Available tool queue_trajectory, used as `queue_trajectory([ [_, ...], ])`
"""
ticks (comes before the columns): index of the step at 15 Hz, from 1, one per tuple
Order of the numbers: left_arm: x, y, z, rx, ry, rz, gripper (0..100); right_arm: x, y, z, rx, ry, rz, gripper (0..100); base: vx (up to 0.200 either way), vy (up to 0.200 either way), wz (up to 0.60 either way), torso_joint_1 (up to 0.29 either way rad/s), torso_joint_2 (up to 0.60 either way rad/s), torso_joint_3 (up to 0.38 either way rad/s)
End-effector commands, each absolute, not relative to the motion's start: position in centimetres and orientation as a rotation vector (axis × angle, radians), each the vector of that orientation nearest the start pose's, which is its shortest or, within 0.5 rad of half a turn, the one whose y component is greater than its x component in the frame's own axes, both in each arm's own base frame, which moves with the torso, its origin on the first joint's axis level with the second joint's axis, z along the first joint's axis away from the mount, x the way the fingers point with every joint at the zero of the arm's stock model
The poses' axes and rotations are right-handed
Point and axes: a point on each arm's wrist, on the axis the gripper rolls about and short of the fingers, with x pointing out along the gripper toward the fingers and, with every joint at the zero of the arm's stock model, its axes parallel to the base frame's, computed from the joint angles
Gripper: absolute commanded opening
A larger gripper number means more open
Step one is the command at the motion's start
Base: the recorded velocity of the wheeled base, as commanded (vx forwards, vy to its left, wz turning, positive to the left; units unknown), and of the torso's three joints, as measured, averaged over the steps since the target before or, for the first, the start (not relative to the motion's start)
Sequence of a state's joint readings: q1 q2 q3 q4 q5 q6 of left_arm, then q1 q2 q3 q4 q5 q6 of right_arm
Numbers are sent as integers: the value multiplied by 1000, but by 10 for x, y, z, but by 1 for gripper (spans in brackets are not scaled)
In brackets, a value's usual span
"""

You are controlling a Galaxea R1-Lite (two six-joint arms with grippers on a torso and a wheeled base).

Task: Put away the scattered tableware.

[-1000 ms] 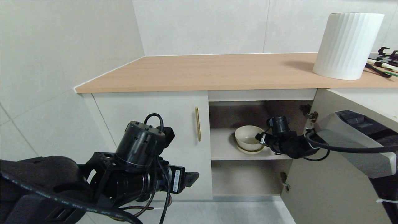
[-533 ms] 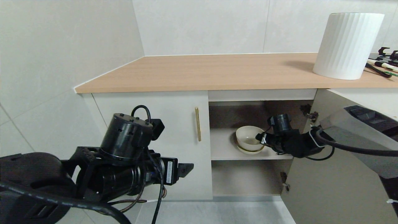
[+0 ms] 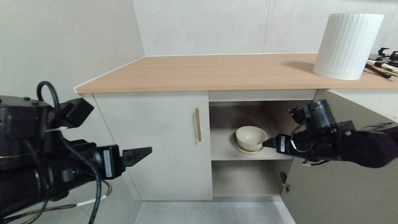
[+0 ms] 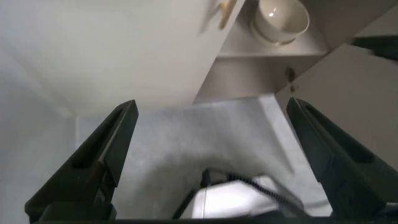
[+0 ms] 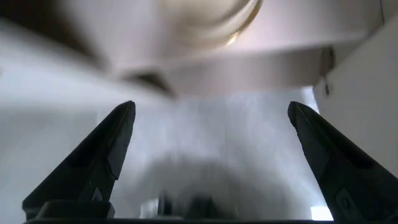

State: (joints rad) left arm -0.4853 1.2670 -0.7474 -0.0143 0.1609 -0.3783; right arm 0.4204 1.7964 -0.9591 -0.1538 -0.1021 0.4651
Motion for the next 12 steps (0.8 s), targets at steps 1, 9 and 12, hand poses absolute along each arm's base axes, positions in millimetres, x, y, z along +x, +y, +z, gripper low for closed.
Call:
queue_trajectory([
  [1,146,-61,226,-247,466,-177,100,216,110,176,235,689,247,100,0,0,0,0,0,0],
  [9,139,-55,229,-241,454,-178,100,182,105,169,214,713,308,100,-75,0,0,3,1,0],
  [12,139,-55,225,-236,466,-178,100,183,106,167,212,723,304,100,-200,0,0,-2,1,6],
])
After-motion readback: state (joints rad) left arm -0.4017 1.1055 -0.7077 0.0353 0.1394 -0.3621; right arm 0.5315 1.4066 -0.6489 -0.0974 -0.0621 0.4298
